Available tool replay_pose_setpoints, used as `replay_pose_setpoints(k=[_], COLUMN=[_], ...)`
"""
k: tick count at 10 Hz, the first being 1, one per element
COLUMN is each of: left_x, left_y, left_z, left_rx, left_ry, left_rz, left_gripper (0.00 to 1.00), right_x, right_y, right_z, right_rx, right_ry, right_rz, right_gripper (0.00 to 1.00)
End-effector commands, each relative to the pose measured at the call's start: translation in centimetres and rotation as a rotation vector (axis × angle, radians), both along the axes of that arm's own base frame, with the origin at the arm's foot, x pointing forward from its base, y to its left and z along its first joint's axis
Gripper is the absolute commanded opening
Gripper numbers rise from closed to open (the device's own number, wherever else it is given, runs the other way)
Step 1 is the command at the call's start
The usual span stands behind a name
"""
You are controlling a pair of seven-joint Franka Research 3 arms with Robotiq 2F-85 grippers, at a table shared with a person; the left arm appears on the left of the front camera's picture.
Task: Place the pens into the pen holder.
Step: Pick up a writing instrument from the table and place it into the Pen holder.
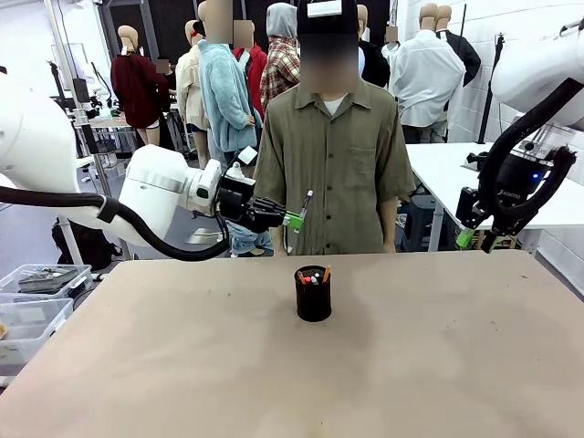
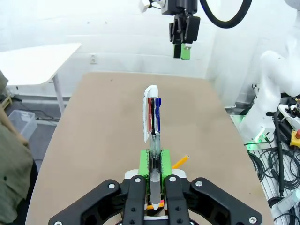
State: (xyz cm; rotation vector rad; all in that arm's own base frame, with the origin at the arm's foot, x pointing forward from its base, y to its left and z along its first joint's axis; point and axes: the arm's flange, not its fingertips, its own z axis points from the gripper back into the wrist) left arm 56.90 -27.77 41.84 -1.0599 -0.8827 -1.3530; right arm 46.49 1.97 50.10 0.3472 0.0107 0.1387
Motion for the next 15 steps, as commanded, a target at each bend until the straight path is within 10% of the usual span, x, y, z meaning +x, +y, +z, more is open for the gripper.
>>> replay_pose_setpoints(k=[1, 15], left_x=[1.3, 2.7], left_y=[-1.2, -1.3], left_z=[-1.3, -10.0], left_rx=[-0.054, -0.162], left_ry=[-0.044, 0.038], left_rz=[-0.02, -0.117], left_gripper=[0.0, 0.0], right_x=[-0.3, -0.3], right_y=[0.2, 0.2], right_z=[-0.4, -0.4], right_rx=[-0.003, -0.003], right_ry=[-0.012, -0.012], right_rz=[-0.01, -0.01], right_gripper=[0.53, 0.53])
